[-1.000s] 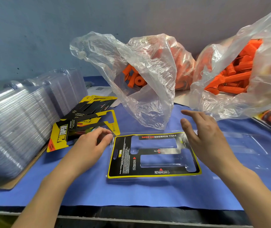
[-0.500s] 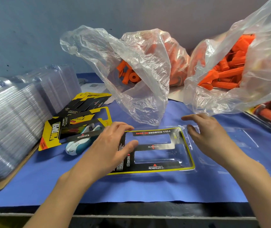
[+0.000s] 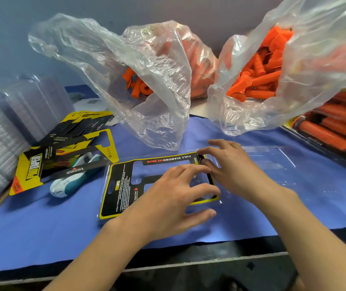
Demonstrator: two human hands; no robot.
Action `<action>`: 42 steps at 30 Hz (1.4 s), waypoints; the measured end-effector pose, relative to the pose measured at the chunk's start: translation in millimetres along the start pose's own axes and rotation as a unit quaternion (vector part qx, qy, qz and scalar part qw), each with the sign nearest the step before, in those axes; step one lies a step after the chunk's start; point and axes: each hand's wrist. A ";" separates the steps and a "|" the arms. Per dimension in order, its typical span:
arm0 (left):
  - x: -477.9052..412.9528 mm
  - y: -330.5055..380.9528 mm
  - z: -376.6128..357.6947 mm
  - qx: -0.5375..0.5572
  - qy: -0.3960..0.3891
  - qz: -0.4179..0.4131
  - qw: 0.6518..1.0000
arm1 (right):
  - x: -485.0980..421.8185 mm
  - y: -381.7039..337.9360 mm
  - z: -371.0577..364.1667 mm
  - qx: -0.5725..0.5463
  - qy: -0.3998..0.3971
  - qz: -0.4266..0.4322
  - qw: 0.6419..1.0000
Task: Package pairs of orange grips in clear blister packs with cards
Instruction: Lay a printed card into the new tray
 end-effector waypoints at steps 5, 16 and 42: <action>1.2 -0.8 -2.7 -0.002 0.001 0.002 1.000 | 0.1 0.2 0.4 0.017 -0.005 -0.004 1.000; 4.0 -1.7 -8.2 -0.014 0.011 0.004 1.000 | 0.8 -2.6 3.6 0.040 -0.023 -0.010 0.999; 89.8 -91.1 82.0 0.213 0.151 0.529 0.807 | 0.7 -42.7 2.0 -0.035 0.022 0.040 0.998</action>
Point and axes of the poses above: each hand's wrist, its own x-axis away from the middle knuckle, its own z-axis out of the back of the hand, y = z × x, and after that the axes turned 8 degrees about x, right-handed
